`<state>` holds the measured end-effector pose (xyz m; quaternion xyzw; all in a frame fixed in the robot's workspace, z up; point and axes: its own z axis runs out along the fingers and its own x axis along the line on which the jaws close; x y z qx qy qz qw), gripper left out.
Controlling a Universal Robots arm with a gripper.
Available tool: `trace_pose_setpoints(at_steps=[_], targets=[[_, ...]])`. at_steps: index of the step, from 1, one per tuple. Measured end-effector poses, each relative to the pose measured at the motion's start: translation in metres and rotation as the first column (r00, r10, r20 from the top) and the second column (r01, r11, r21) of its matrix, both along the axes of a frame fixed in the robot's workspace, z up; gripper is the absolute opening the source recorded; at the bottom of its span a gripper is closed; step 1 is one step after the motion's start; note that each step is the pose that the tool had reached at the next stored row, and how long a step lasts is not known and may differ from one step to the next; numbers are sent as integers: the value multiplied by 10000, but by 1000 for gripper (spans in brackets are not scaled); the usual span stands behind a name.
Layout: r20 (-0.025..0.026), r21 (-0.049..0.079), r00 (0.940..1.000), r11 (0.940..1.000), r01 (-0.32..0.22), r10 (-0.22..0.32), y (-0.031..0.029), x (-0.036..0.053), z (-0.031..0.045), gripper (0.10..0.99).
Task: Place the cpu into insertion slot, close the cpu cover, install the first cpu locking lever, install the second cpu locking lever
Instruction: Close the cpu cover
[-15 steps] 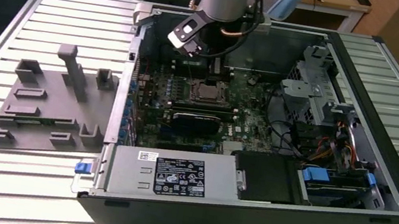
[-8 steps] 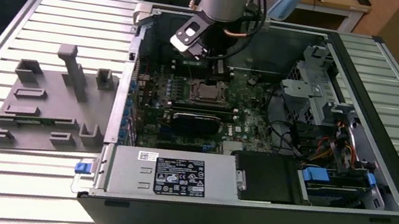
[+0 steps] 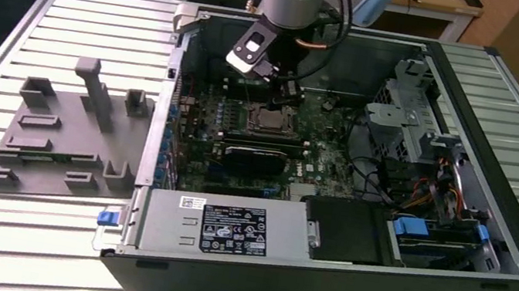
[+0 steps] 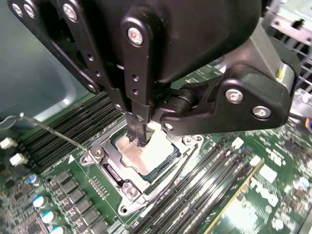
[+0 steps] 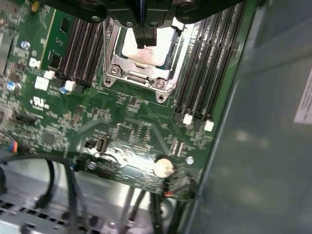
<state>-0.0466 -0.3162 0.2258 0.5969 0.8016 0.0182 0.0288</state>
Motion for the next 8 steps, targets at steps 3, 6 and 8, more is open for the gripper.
trace_pose_setpoints(at_steps=[3, 6, 8], targets=[[0, 0, 9985, 9985, -540, 540, 0, 0, -1, 102], [0, 0, 9941, 9941, -1082, 1082, 0, 0, -3, 102], [0, 0, 9894, 9894, -1455, 1455, 0, 0, -4, 102]])
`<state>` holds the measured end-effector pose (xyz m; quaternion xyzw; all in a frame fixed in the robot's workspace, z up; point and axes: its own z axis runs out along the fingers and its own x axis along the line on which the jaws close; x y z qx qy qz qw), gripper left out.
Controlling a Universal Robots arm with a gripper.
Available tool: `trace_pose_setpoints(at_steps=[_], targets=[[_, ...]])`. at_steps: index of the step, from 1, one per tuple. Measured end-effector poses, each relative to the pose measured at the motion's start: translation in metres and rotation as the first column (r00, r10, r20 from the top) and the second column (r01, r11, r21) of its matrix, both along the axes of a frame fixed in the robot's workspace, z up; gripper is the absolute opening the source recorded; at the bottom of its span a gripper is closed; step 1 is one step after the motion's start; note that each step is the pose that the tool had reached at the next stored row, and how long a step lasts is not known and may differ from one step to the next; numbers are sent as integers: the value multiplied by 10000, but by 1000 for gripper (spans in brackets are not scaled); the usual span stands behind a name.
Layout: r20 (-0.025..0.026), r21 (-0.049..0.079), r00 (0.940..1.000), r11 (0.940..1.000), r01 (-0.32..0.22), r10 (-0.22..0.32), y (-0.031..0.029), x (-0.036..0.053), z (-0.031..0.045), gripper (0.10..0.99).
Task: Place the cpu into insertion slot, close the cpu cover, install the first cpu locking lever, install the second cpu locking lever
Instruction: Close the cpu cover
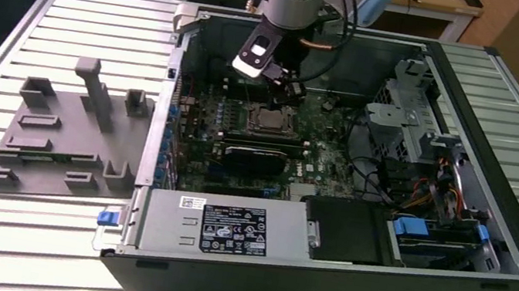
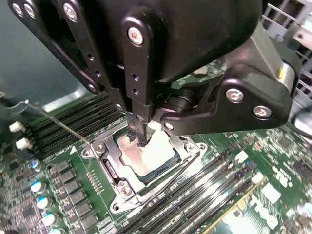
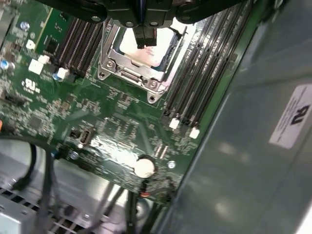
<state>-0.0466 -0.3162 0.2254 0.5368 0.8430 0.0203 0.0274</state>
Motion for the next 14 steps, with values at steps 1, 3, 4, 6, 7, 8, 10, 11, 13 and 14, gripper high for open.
trace_pose_setpoints(at_steps=[1, 3, 4, 6, 7, 8, 10, 11, 13, 14], targets=[[0, 0, 9998, 9998, -179, 179, 0, 0, 0, 102], [0, 0, 9985, 9985, -539, 539, 0, 0, -1, 102], [0, 0, 9974, 9974, -719, 719, 0, 0, -2, 102], [0, 0, 9941, 9941, -1088, 1088, 0, 0, -3, 102], [0, 0, 9919, 9919, -1266, 1266, 0, 0, -3, 102], [0, 0, 9895, 9895, -1444, 1444, 0, 0, -4, 102], [0, 0, 9837, 9837, -1799, 1799, 0, 0, -4, 102], [0, 1, 9803, 9803, -1977, 1977, 0, 0, -5, 102], [0, 0, 9723, 9723, -2338, 2338, 0, 0, -6, 102], [0, 0, 9678, 9678, -2518, 2518, 0, 0, -7, 102]])
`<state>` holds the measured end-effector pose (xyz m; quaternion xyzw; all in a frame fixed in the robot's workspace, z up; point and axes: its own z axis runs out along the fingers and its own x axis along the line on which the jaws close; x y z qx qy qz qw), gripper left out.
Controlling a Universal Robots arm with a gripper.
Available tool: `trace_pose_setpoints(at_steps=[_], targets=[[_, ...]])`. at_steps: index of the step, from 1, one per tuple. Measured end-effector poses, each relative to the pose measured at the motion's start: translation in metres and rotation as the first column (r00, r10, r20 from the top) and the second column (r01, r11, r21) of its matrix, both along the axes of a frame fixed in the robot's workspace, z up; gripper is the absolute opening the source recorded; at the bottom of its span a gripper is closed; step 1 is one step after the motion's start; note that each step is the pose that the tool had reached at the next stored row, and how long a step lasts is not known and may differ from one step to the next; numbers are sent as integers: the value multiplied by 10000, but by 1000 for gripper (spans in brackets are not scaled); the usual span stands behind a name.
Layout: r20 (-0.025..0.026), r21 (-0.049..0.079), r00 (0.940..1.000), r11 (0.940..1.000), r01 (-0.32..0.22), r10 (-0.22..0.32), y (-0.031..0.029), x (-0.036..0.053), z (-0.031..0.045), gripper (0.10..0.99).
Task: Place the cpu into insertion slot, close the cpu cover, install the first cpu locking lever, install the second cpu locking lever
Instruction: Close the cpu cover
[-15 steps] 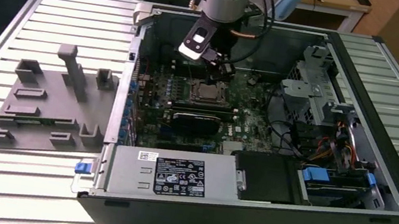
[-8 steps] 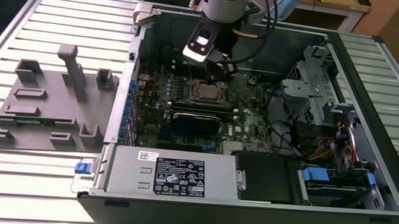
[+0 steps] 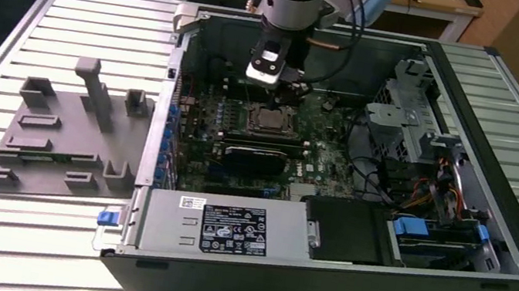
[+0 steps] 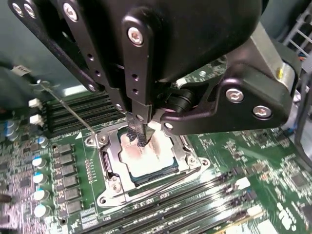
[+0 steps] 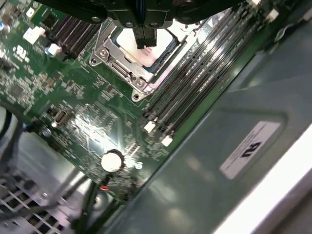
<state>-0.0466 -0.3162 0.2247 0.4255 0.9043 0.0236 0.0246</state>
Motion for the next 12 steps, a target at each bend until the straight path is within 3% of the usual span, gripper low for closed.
trace_pose_setpoints(at_steps=[6, 12], targets=[[0, -1, 9941, 9941, -1083, 1083, 0, 0, -3, 102], [0, 0, 9765, 9765, -2156, 2156, 0, 0, -6, 102]])
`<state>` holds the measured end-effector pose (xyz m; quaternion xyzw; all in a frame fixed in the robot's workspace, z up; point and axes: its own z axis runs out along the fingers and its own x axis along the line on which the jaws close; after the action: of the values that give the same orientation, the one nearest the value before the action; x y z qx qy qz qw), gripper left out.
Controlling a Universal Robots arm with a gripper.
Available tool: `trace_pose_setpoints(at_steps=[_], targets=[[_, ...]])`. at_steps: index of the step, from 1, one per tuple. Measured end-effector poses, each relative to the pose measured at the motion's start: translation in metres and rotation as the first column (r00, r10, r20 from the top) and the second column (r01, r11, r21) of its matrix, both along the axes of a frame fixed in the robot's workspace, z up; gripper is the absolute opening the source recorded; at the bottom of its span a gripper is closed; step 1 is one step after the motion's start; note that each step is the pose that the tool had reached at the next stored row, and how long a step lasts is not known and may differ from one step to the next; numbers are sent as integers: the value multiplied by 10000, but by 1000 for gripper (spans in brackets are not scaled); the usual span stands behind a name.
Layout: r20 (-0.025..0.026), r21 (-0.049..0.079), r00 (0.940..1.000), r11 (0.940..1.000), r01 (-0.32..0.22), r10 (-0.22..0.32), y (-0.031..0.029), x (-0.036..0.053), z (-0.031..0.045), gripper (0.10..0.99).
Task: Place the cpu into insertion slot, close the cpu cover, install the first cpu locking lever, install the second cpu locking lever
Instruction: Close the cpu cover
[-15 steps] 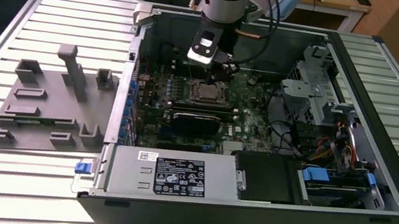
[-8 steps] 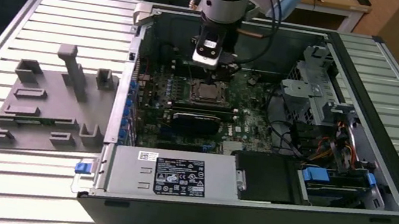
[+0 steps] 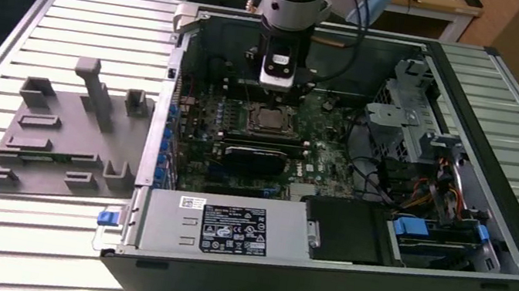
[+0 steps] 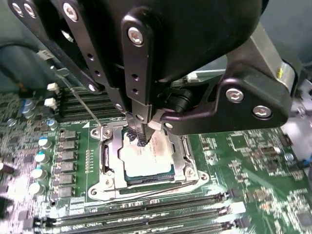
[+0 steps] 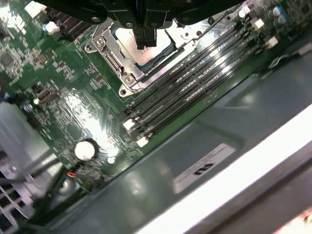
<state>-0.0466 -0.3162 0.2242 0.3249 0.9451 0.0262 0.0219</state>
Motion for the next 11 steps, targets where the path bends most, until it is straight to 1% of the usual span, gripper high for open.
trace_pose_setpoints(at_steps=[3, 5, 8, 11], targets=[[0, 0, 9985, 9985, -556, 556, 0, 0, -1, 102], [0, 0, 9958, 9958, -914, 914, 0, 0, -3, 102], [0, 0, 9894, 9894, -1452, 1452, 0, 0, -4, 102], [0, 0, 9799, 9799, -1993, 1993, 0, 0, -6, 102]])
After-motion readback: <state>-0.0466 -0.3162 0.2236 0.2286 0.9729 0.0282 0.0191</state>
